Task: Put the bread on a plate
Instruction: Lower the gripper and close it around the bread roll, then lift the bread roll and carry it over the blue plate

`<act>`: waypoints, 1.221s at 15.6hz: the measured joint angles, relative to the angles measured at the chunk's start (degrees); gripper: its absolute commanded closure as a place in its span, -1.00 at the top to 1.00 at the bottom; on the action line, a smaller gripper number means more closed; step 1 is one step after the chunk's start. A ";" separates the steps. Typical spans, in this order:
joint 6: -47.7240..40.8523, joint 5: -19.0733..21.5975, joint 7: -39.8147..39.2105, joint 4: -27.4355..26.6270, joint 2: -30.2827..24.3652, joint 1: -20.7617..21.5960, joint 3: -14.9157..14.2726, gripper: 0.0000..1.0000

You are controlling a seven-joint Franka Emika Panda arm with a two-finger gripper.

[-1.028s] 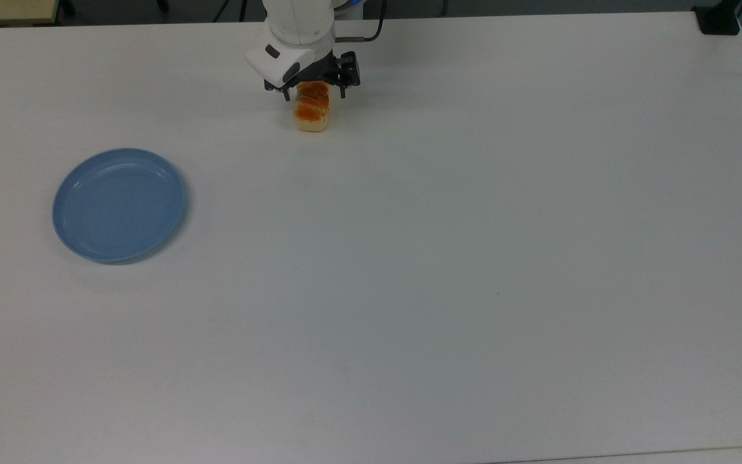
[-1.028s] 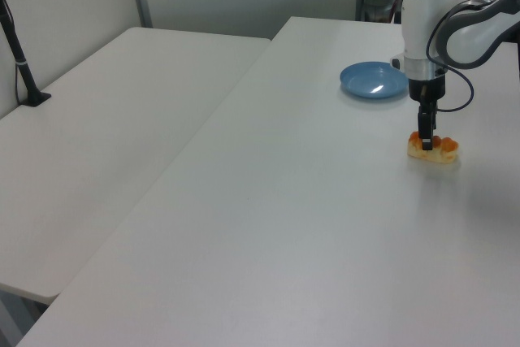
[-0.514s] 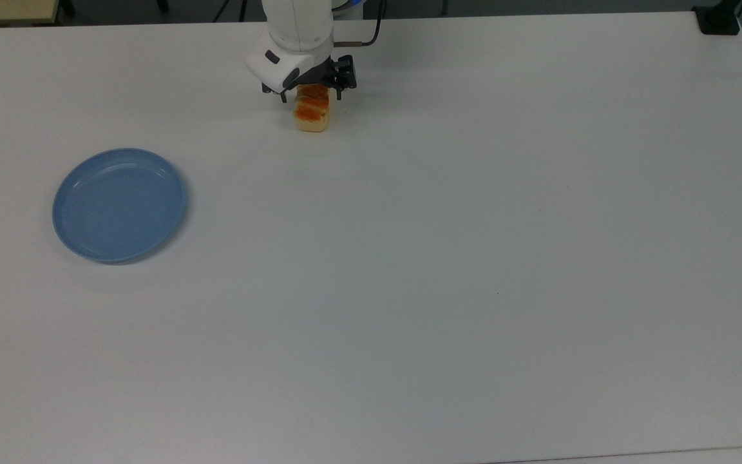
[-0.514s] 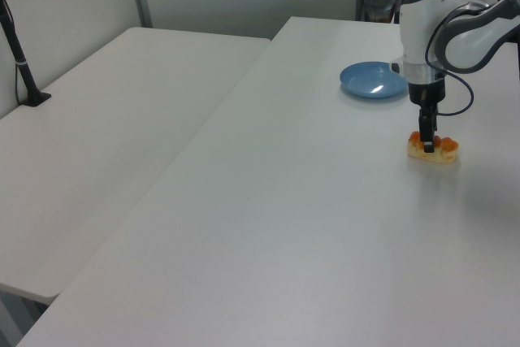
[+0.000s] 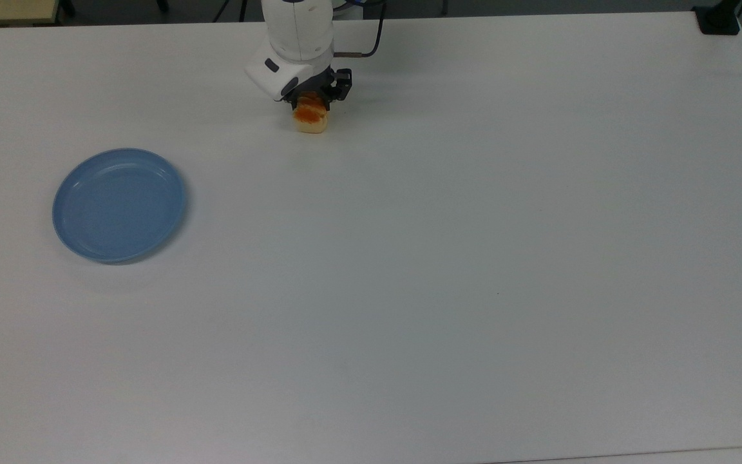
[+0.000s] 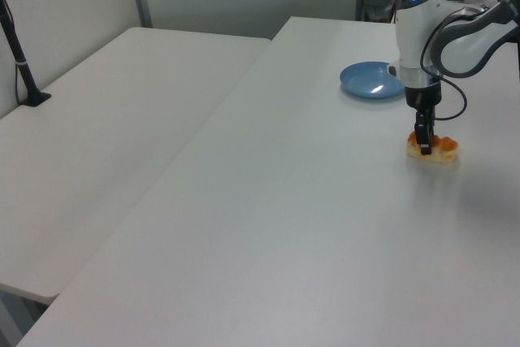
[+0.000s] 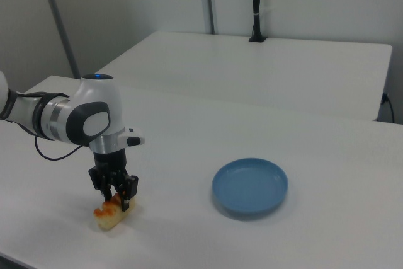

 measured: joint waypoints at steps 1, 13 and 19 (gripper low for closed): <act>0.00 0.00 0.15 0.33 0.07 0.00 0.00 0.09; -12.98 -0.06 -2.92 14.55 0.18 -6.24 -0.27 0.10; -13.61 -0.06 -7.75 23.33 2.04 -13.01 -0.54 0.10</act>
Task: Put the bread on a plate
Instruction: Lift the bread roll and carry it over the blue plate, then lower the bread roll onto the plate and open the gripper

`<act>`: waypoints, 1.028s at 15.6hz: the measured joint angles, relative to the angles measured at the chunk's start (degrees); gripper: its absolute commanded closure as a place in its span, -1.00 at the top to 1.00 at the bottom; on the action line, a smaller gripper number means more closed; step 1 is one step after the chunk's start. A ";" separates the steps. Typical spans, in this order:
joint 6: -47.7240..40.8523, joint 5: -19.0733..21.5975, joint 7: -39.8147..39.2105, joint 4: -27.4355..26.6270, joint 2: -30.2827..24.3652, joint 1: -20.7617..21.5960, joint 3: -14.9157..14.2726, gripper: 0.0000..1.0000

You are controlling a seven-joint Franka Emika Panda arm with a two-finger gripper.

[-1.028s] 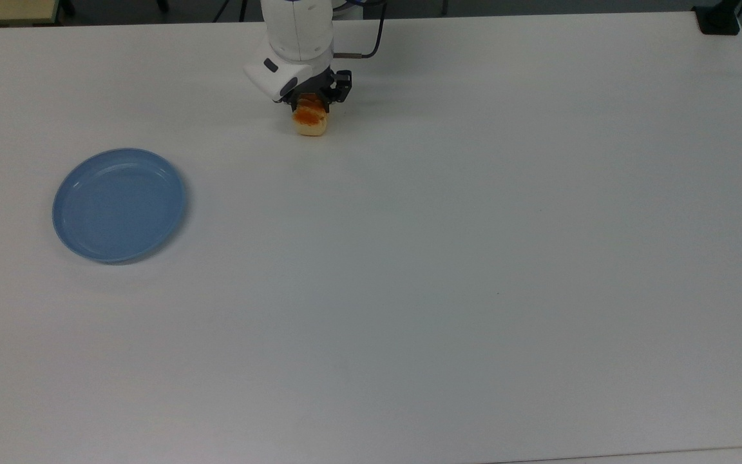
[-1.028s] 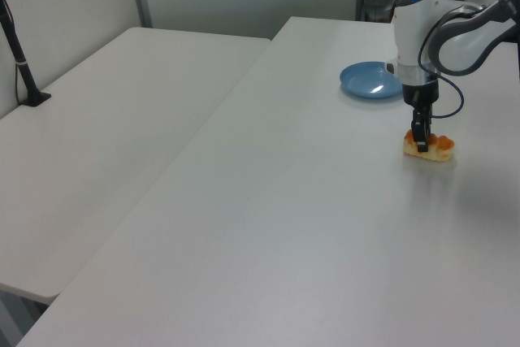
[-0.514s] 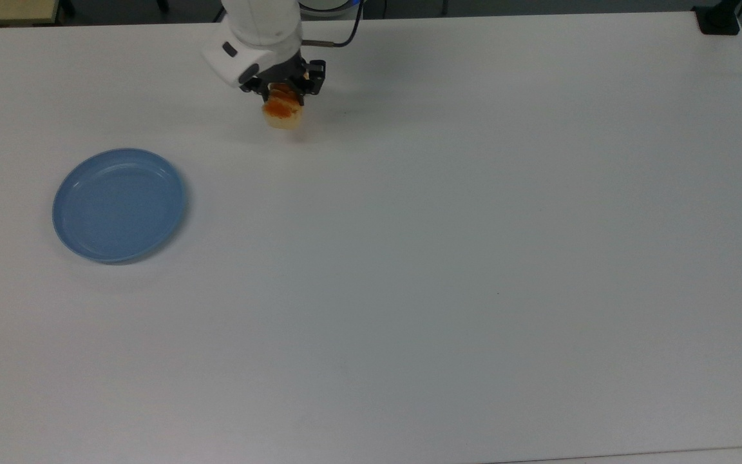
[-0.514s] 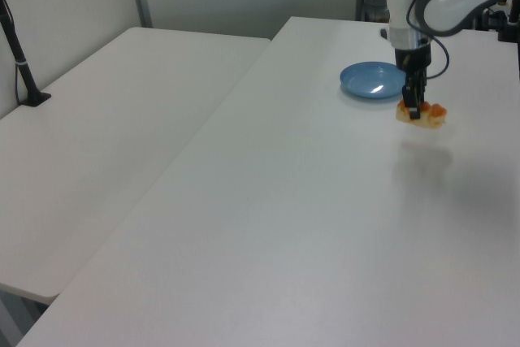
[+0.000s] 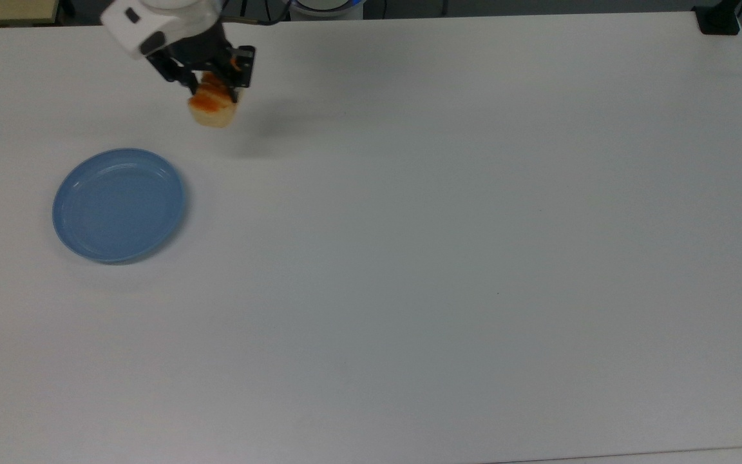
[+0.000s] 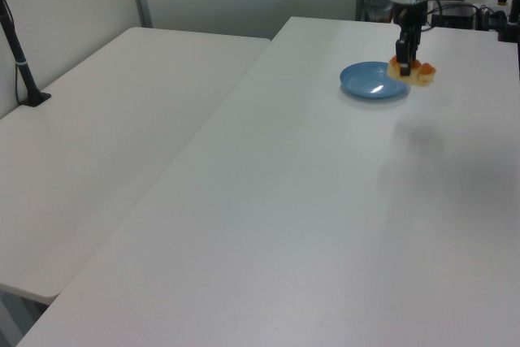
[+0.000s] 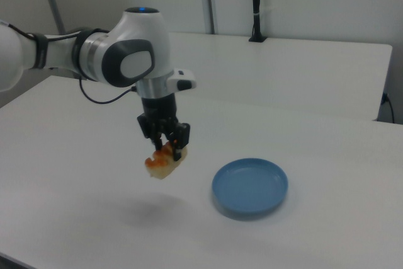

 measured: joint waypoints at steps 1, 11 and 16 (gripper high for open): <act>0.00 0.00 -0.83 2.22 1.31 -1.17 0.00 0.10; 0.06 -0.09 -9.98 22.93 20.58 -8.75 -0.11 0.10; 3.17 -0.18 -10.92 25.89 25.19 -9.44 -0.11 0.10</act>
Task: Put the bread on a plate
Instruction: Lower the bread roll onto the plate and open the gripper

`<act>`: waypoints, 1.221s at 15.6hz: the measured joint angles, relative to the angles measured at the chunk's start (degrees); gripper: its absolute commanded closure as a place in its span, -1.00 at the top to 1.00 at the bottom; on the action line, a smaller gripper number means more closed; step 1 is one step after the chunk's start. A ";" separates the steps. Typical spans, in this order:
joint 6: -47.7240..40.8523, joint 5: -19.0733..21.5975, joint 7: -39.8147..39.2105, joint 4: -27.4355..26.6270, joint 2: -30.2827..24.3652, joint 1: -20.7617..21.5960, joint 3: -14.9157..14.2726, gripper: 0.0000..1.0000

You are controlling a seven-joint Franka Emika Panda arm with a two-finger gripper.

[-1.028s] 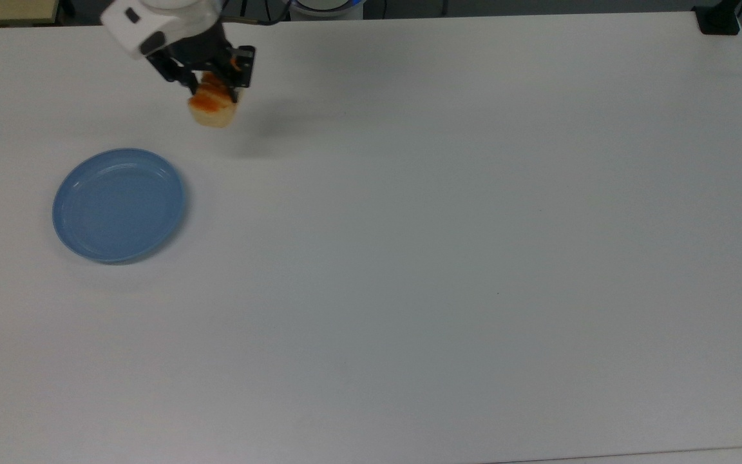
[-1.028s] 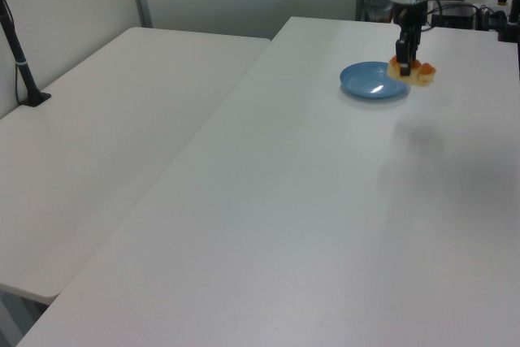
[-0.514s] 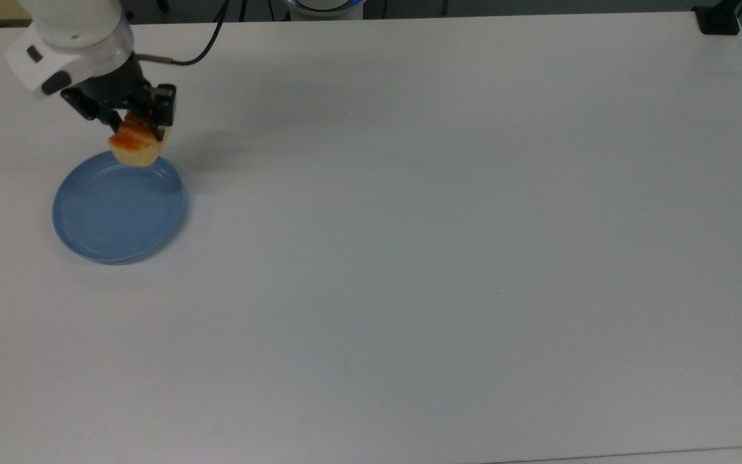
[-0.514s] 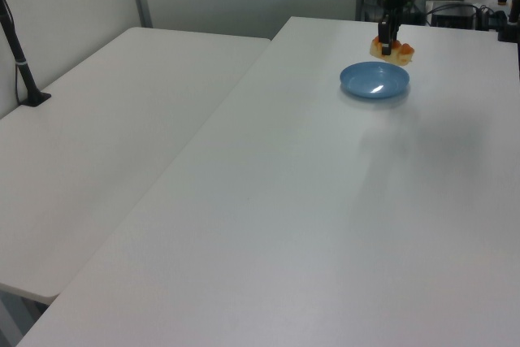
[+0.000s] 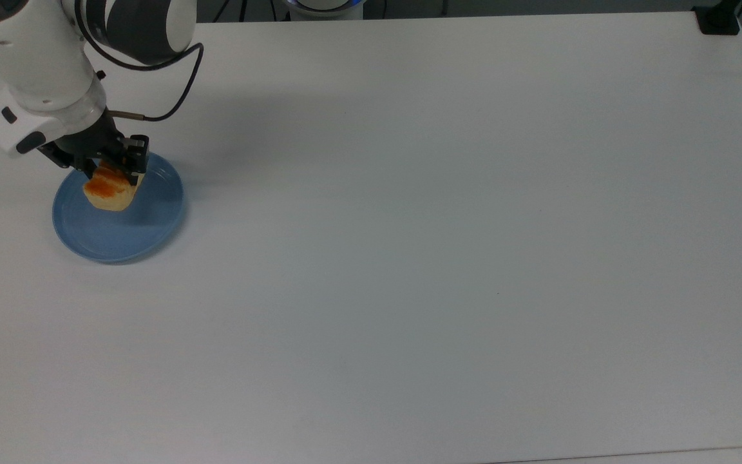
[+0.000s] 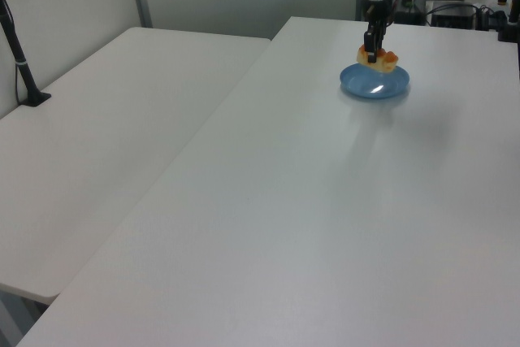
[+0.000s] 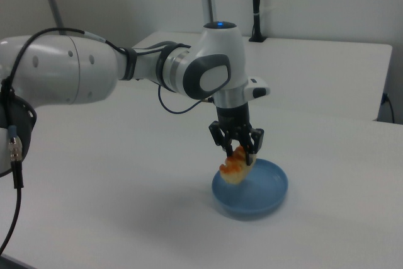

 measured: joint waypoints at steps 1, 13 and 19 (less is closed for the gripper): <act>0.60 -0.01 -0.03 0.02 0.53 -0.06 0.00 0.10; 5.00 -2.44 -0.03 0.13 4.73 -0.37 0.00 1.00; 5.00 -2.56 0.08 1.19 4.44 -0.87 -0.01 1.00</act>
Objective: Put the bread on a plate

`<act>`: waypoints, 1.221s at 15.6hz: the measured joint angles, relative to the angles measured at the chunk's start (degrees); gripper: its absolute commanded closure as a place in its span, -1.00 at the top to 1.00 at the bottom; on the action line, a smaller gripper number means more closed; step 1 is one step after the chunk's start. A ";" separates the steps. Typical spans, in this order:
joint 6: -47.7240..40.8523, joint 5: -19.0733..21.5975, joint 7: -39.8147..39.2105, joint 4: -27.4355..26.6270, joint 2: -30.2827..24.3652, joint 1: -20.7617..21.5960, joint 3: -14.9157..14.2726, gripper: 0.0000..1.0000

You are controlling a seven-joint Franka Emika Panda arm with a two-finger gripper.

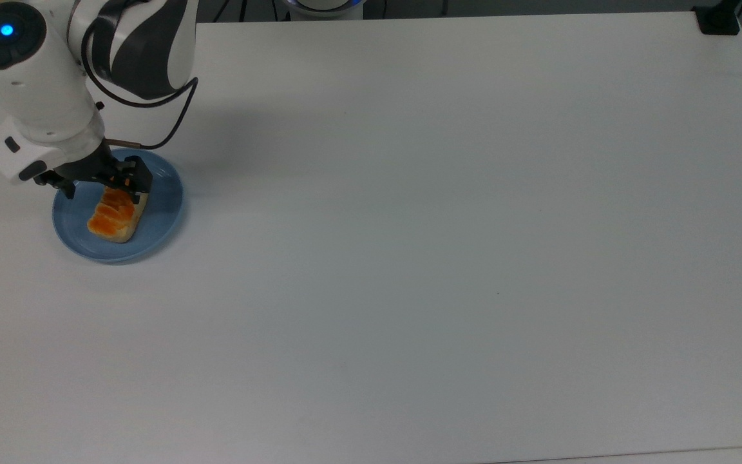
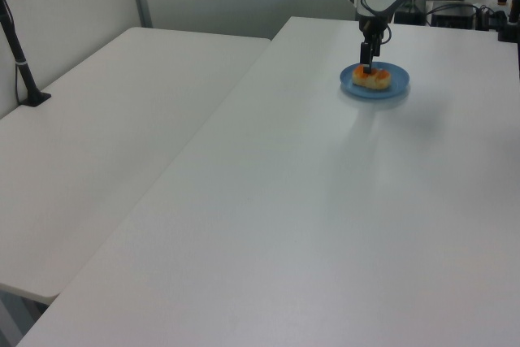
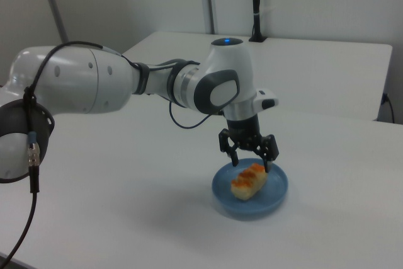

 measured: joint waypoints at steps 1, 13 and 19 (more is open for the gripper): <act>0.00 0.10 0.53 0.30 -0.50 -0.10 -0.01 1.00; -23.00 7.52 22.72 1.01 -19.86 5.36 1.16 1.00; -26.11 7.49 27.07 0.84 -25.01 12.26 -0.31 1.00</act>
